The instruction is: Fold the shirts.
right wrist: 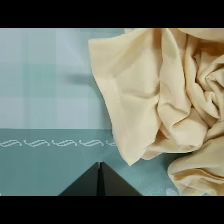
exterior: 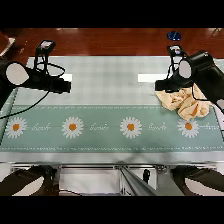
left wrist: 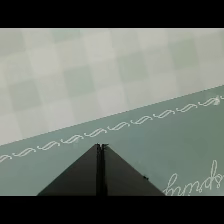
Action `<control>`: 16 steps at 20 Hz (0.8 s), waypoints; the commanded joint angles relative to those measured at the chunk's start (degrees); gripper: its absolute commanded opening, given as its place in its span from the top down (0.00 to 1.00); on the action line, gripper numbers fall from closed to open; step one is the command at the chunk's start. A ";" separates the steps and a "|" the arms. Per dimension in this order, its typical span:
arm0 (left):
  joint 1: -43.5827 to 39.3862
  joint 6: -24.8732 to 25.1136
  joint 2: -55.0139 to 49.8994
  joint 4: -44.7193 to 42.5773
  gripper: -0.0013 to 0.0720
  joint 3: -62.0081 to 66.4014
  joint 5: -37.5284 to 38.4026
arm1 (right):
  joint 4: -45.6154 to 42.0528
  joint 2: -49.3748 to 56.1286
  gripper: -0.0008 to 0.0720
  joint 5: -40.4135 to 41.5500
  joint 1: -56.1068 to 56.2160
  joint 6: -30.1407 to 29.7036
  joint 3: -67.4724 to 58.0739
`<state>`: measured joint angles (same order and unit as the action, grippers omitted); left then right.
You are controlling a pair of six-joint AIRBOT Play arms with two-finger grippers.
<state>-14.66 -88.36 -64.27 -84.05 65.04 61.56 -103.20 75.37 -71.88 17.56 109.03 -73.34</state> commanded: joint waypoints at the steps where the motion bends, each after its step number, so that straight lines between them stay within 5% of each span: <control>1: -0.02 0.02 -0.04 0.00 0.95 0.00 -0.02 | 0.02 0.04 0.95 0.00 0.04 0.00 0.02; 11: -0.02 -0.04 -0.09 0.09 0.95 -0.02 -1.20 | 0.00 0.04 0.95 0.00 0.04 0.00 0.02; 16: -0.02 -0.02 -0.48 0.07 0.95 0.00 -19.61 | -0.90 0.04 0.95 4.35 0.04 0.00 0.02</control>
<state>-14.66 -88.38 -64.62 -84.03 65.04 51.75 -103.26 75.37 -70.83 17.56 109.01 -73.32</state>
